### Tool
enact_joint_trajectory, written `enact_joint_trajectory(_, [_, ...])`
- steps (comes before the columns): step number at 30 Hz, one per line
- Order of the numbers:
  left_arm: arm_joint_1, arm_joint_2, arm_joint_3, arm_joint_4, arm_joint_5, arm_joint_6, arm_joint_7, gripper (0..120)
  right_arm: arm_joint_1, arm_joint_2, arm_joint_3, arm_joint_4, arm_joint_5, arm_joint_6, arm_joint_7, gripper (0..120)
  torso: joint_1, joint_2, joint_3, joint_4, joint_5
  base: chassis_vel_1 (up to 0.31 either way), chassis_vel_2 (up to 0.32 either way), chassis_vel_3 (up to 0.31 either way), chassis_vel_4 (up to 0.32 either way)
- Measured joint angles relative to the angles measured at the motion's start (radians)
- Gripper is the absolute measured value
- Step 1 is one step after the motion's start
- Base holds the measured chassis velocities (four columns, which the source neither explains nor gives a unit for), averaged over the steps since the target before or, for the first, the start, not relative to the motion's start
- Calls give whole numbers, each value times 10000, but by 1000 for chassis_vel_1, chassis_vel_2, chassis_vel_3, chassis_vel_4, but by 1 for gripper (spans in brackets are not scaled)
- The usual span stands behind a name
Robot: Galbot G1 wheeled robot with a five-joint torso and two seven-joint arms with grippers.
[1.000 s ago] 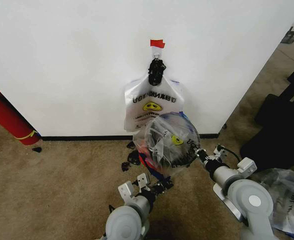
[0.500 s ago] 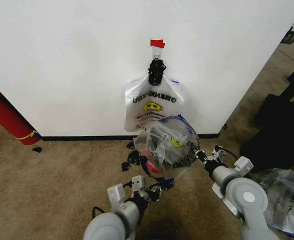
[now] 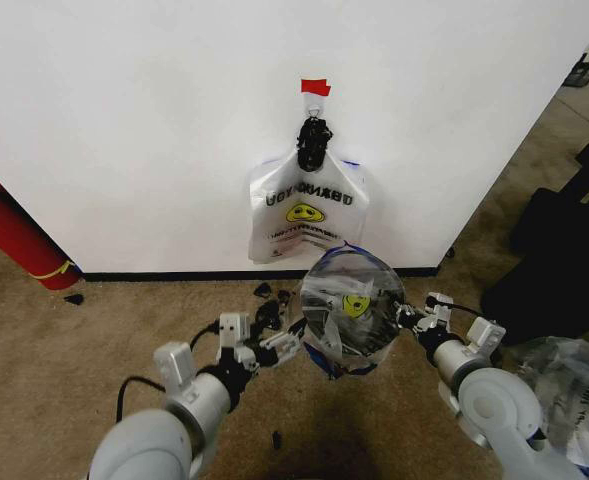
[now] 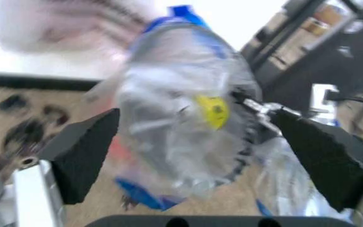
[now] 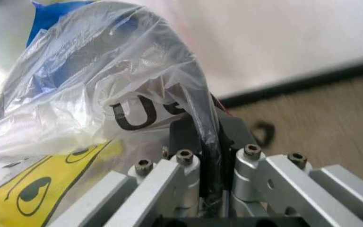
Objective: Pick up the garbage bag from the wall and place it over the trash bin.
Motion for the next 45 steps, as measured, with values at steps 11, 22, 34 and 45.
enact_joint_trajectory(11, [-1982,477,-9,794,-116,8,1237,100,601,-2241,-995,-1044,-1221,2191,-3151,1,1,0,1,-3,2,0,0,0,0])
enact_joint_trajectory(22, [-2058,141,271,1487,142,81,1744,99,1429,-3657,-1162,-3337,-899,4207,-8071,1,1,-1,0,1,3,0,0,0,0])
enact_joint_trajectory(34, [-2095,82,432,1552,-403,552,2334,97,2296,-3754,-1291,-4683,-61,4478,-10170,1,0,-1,0,0,3,0,0,0,0])
enact_joint_trajectory(45, [-2454,-151,851,2126,24,652,2153,97,2324,-3808,-1246,-4677,161,4015,-10708,1,0,-1,0,-1,-1,0,0,0,0])
